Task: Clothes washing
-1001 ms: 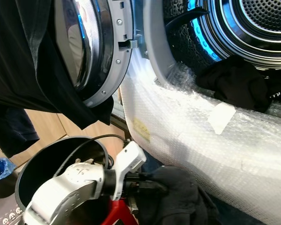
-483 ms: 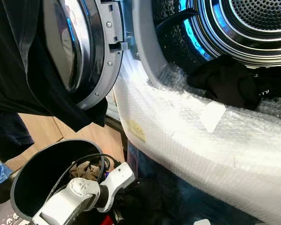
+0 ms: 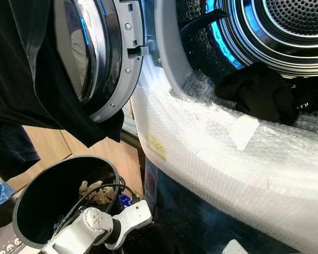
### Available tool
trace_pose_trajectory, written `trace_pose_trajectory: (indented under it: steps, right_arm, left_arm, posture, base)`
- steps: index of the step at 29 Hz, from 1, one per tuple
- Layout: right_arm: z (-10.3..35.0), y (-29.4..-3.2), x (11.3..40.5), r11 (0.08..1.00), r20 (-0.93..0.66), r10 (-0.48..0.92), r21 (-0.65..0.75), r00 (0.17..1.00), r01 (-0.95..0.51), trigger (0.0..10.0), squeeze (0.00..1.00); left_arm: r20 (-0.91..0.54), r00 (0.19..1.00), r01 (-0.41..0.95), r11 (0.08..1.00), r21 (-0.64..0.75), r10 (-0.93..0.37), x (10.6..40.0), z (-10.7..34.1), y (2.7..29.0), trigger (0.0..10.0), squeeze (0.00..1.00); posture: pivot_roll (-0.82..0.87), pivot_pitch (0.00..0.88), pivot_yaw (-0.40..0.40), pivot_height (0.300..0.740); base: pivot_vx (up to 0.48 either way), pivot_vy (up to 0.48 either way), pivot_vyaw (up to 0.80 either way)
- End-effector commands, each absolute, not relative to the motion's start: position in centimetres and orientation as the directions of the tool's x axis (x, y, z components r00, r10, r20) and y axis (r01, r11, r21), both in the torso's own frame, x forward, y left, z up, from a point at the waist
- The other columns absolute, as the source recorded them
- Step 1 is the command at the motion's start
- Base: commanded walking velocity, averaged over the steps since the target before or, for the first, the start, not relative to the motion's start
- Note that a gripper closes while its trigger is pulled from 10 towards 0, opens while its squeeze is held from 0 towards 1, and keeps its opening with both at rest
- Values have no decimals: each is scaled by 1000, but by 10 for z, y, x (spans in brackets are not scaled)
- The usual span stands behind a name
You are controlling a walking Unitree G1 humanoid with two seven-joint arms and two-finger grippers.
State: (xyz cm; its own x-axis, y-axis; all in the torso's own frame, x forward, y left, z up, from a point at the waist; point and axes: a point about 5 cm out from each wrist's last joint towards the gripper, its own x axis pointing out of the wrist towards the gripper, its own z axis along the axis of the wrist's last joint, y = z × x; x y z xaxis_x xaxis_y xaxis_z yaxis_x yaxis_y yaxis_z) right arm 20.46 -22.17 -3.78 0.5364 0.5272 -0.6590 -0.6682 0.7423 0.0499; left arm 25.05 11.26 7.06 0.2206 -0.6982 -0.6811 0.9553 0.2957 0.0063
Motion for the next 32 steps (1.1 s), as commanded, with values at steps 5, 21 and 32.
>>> trace_pose_trajectory:
  steps: [5,21,32]
  right_arm:
    - [-15,-218,214,626,-562,673,86,481,-775,10000,1000]
    - [12,-200,208,367,-471,845,169,252,-915,10000,1000]
    - [11,-177,197,321,-408,892,269,195,-908,10000,0]
  left_arm:
    - [-658,173,985,134,110,-732,255,79,114,0,0]
    - [-725,-55,964,-225,140,-687,249,80,89,0,0]
    - [-697,-52,920,-305,245,-715,262,90,51,0,0]
  posture:
    - [104,0,23,740]
    - [81,0,13,740]
    - [81,0,-20,740]
  base:
    - [0,0,0]
    - [0,0,0]
    - [0,0,0]
